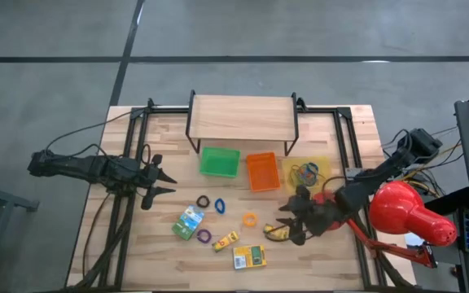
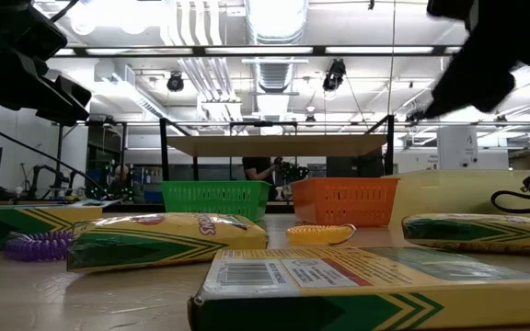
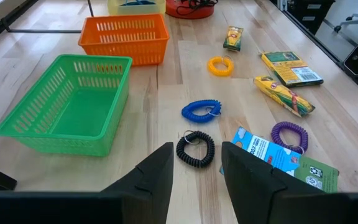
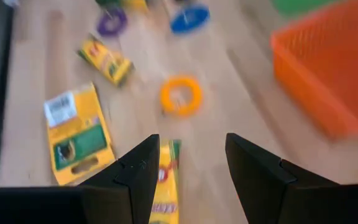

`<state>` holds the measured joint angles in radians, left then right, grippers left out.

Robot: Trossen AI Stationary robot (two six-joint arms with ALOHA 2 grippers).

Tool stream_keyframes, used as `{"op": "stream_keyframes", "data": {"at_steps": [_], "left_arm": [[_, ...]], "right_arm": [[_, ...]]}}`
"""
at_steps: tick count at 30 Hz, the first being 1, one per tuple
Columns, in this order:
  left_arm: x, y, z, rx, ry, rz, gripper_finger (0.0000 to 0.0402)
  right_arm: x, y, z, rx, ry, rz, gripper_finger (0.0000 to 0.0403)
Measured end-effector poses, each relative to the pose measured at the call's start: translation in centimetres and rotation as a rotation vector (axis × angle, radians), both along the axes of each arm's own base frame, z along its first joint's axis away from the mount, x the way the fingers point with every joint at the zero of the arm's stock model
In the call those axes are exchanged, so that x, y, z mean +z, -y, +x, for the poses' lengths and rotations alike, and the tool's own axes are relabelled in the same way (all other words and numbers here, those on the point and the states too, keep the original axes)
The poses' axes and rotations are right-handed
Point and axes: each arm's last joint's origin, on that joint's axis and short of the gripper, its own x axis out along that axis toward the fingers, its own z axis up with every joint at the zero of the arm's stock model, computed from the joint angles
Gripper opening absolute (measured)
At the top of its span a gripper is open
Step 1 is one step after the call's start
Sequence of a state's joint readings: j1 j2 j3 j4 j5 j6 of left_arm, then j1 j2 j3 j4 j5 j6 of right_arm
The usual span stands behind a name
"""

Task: Pick & Place Office Desk Supplies
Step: Put the right small crayon box into the orange bin

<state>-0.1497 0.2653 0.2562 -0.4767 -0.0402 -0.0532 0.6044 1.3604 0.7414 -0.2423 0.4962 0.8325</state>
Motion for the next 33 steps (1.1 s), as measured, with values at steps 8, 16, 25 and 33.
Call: {"op": "stream_keyframes", "data": {"at_steps": [8, 16, 25, 33], "left_arm": [[0.0, 0.0, 0.0, 0.0, 0.0, 0.0, 0.0143], [0.0, 0.0, 0.0, 0.0, 0.0, 0.0, 0.0142], [0.0, 0.0, 0.0, 0.0, 0.0, 0.0, 0.0142], [0.0, 0.0, 0.0, 0.0, -0.001, 0.0, 0.0142]], "right_arm": [[-2.8, -1.8, 1.8, 0.005, -0.248, 0.08, 0.0182], [-4.8, -3.1, 3.3, 0.025, -0.378, 0.072, 0.0183], [-5.7, -3.5, 3.9, 0.01, -0.416, 0.05, 0.0183], [-6.8, -3.6, 4.0, 0.012, -0.446, 0.038, 0.0182]]}}
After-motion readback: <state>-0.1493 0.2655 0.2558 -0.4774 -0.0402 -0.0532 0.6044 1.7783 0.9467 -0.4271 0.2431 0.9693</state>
